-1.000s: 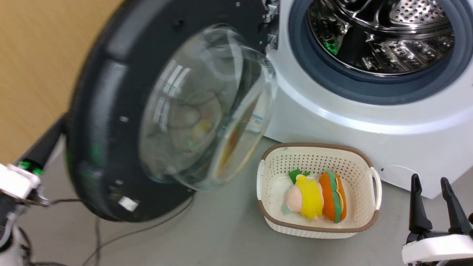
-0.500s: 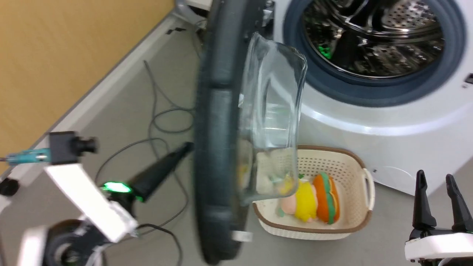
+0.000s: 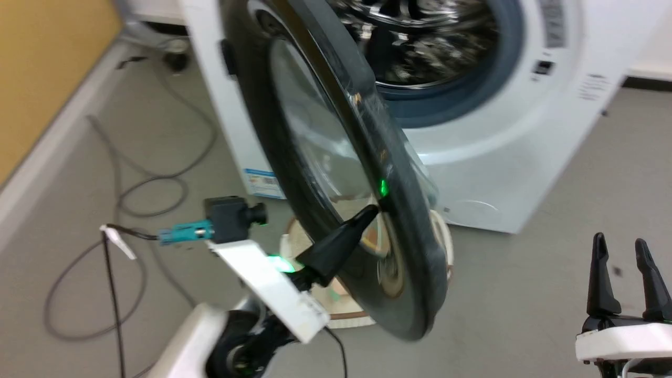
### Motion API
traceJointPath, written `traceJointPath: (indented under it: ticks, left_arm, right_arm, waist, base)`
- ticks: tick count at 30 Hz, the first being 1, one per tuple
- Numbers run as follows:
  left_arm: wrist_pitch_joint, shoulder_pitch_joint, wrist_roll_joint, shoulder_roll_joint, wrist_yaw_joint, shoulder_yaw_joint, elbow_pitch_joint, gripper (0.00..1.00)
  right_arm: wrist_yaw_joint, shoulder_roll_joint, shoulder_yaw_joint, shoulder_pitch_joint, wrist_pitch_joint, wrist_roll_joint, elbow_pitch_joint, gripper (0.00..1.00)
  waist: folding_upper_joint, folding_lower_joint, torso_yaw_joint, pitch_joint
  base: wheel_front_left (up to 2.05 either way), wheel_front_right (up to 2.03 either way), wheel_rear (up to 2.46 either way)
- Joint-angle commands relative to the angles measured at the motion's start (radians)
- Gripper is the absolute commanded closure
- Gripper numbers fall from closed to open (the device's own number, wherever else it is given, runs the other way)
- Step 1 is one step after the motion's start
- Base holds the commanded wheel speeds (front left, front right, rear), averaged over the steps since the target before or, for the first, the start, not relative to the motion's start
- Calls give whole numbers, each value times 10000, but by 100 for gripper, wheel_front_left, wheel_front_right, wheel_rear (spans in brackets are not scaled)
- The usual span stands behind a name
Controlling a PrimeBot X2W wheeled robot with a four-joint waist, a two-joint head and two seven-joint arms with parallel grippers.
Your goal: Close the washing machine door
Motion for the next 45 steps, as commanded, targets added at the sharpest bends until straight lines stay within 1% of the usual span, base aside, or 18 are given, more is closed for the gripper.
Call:
traceJointPath:
  ticks: [1,4,7,12,17,20,24,27,31,33,36,37,39,40,43,45]
  left_arm:
    - [-398,-297,125,18,-44,-257,236,100]
    - [-1496,-823,123,-118,-44,-892,1053,100]
    - [-2250,-1364,-139,-195,-44,-1455,1905,100]
    - [-3068,-2211,-598,-278,-44,-2249,3246,100]
    - [-3612,-2869,-1052,-402,-44,-2913,4411,100]
    - [-3895,-3157,-1185,-405,-44,-3353,4817,100]
    - [-4206,-3324,-1555,-386,-44,-3828,4984,100]
    - [-4372,-3407,-1704,-216,-44,-4186,4987,100]
    - [-4713,-3533,-1607,97,-44,-4561,4988,100]
    - [-4903,-3646,-1254,364,-44,-4760,4999,100]
    - [-5174,-3861,0,775,-36,-4711,5512,100]
    - [-5206,-3913,491,836,109,-4482,5704,100]
    - [-5220,-3903,1679,854,613,-3559,5673,100]
    - [-5220,-3903,1679,854,613,-3559,5673,100]
    - [-5224,-3527,3662,959,1517,-2166,5084,100]
    - [-5225,-3241,4956,1133,2120,-1449,4575,100]
  right_arm:
    - [8,9,25,-154,-42,59,-36,0]
    - [8,9,-8,-208,-42,71,-37,0]
    - [8,9,2,-261,-42,80,-38,0]
    - [8,9,21,-374,-42,102,-48,0]
    - [8,9,163,-452,-42,143,-26,0]
    - [8,9,206,-452,-42,161,-39,0]
    - [8,9,196,-411,-42,152,-54,0]
    - [8,9,192,-355,-42,117,-68,0]
    - [8,9,165,-273,-42,44,-114,0]
    - [8,9,165,-249,-42,9,-150,0]
    - [8,9,136,-210,-42,-58,-243,0]
    - [8,9,124,-196,-42,-82,-287,0]
    - [8,9,102,-169,-42,-134,-391,0]
    - [8,9,102,-169,-42,-134,-391,0]
    - [8,9,153,-141,-42,-382,-672,0]
    - [8,9,187,-120,-42,-578,-879,0]
  waist:
    - [-1,0,-727,214]
    - [-1,0,-1215,336]
    - [-1,0,-1644,459]
    - [-1,0,-2150,621]
    - [-1,0,-2464,688]
    - [-1,0,-2536,698]
    - [-1,0,-2475,645]
    - [-1,0,-2343,539]
    - [-1,0,-2115,364]
    - [-1,0,-2013,280]
    - [-1,0,-1853,150]
    - [-1,0,-1800,110]
    - [-1,0,-1709,54]
    - [-1,0,-1709,54]
    - [-1,0,-1590,-4]
    - [-1,0,-1511,-31]
  base:
    - [0,0,0]
    - [0,0,0]
    - [0,0,0]
    - [0,0,0]
    - [0,0,0]
    - [0,0,0]
    - [0,0,0]
    - [0,0,0]
    - [0,0,0]
    - [0,0,0]
    - [0,0,0]
    - [0,0,0]
    - [0,0,0]
    - [0,0,0]
    - [0,0,0]
    - [0,0,0]
